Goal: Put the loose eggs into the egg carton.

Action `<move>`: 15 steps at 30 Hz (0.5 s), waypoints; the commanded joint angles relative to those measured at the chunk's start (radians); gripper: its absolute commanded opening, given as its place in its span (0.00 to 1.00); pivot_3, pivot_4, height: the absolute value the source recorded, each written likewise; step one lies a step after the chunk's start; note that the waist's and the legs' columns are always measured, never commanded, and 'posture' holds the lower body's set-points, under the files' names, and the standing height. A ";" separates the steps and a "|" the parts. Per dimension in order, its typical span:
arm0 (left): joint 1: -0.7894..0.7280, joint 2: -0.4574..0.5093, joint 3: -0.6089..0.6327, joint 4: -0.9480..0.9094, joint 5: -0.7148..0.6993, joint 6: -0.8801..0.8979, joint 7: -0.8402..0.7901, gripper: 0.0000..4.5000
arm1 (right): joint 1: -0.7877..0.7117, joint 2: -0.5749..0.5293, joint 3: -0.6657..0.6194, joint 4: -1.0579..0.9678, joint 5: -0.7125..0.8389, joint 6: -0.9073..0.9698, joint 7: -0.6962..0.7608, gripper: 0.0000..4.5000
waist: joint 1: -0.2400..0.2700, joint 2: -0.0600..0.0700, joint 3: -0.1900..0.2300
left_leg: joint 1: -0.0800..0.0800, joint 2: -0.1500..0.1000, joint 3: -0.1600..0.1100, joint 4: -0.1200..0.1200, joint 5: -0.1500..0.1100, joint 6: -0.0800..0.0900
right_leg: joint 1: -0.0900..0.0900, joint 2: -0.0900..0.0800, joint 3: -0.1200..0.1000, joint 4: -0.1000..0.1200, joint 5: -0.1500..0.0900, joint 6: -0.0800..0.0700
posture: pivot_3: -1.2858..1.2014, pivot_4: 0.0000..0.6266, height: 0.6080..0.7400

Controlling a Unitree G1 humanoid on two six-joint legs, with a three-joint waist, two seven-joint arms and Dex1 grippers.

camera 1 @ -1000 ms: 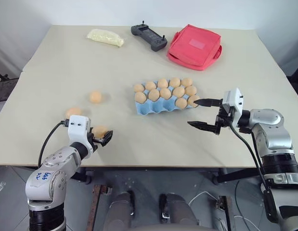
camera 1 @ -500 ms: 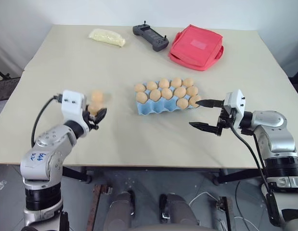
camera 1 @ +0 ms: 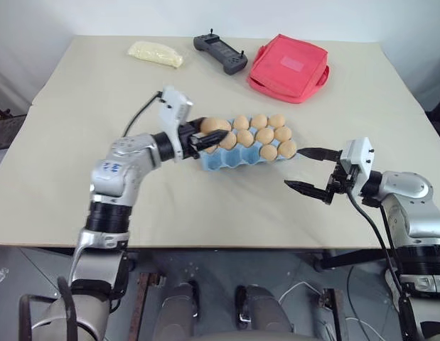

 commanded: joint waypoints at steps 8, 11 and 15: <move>-0.229 -0.123 -0.049 0.459 0.107 -0.273 -0.148 0.52 | 0.097 -0.008 -0.065 -0.128 0.030 0.008 -0.082 1.00 | 0.001 0.000 0.000 | 0.000 0.000 0.000 0.001 0.000 0.001 | 0.000 0.000 0.001 0.001 0.001 0.002 | 0.52 0.24 1.00; -0.282 -0.153 -0.036 0.587 0.130 -0.340 -0.156 0.52 | 0.116 -0.008 -0.072 -0.144 0.032 0.009 -0.101 1.00 | 0.001 0.000 0.000 | 0.000 0.000 0.000 0.001 0.000 0.001 | 0.000 0.000 0.000 0.000 0.001 0.002 | 0.52 0.24 1.00; -0.347 -0.184 -0.023 0.737 0.164 -0.426 -0.148 0.52 | 0.134 -0.007 -0.076 -0.161 0.033 0.010 -0.118 1.00 | 0.003 0.000 0.000 | 0.000 -0.001 0.000 0.001 0.000 0.002 | 0.000 0.000 0.000 0.000 0.001 0.002 | 0.52 0.24 1.00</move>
